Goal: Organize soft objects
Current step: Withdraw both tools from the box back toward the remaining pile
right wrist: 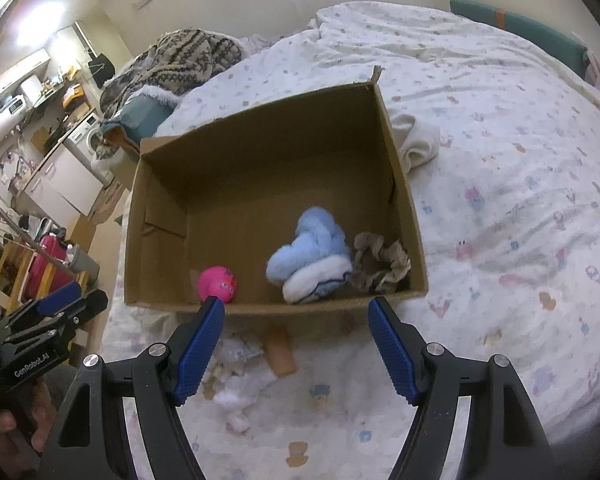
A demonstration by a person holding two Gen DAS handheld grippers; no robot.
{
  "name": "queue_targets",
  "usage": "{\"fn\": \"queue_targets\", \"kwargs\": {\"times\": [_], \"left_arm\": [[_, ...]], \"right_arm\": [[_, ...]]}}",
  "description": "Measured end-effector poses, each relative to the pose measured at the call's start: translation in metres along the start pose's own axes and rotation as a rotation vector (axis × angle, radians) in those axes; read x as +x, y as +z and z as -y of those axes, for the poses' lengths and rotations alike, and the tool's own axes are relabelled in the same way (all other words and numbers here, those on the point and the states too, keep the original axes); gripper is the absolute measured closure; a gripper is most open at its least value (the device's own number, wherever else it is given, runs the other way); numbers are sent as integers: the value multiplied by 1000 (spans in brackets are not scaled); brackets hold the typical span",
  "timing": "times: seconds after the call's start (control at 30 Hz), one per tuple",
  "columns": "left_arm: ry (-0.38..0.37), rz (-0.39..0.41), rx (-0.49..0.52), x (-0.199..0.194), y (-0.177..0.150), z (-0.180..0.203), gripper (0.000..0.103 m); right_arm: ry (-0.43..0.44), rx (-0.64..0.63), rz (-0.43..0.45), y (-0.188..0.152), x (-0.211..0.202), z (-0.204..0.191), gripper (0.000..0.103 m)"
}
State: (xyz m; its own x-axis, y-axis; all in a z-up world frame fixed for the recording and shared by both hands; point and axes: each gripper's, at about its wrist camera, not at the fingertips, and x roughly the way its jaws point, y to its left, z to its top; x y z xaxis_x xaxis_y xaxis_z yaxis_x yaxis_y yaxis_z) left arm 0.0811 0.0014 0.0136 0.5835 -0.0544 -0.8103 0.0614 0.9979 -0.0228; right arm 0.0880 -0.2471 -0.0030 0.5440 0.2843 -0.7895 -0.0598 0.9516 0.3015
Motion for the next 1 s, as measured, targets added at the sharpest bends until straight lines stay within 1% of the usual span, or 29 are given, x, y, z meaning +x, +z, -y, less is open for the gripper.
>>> {"fn": "queue_targets", "kwargs": {"times": [0.17, 0.3, 0.43, 0.53, 0.7, 0.77, 0.9, 1.0], "left_arm": [[8, 12, -18, -9, -8, -3, 38], [-2, 1, -44, -11, -15, -4, 38], [7, -31, -61, -4, -22, -5, 38], [12, -78, -82, 8, -27, -7, 38], [17, -114, -109, 21, -30, -10, 38], [16, -132, -113, 27, -31, -10, 38], [15, -161, -123, 35, -32, -9, 38], [11, -178, -137, 39, -32, -11, 38]], "right_arm": [[5, 5, -10, -9, -3, -3, 25], [9, 32, -32, -14, -1, -1, 25], [22, 88, -57, -18, 3, 4, 25], [30, 116, -84, -19, 9, 8, 25], [79, 165, -187, -27, 35, 11, 25], [100, 166, -247, -32, 49, 7, 25], [129, 131, -384, -44, 83, -9, 25], [114, 56, -422, -52, 100, -27, 25]]}}
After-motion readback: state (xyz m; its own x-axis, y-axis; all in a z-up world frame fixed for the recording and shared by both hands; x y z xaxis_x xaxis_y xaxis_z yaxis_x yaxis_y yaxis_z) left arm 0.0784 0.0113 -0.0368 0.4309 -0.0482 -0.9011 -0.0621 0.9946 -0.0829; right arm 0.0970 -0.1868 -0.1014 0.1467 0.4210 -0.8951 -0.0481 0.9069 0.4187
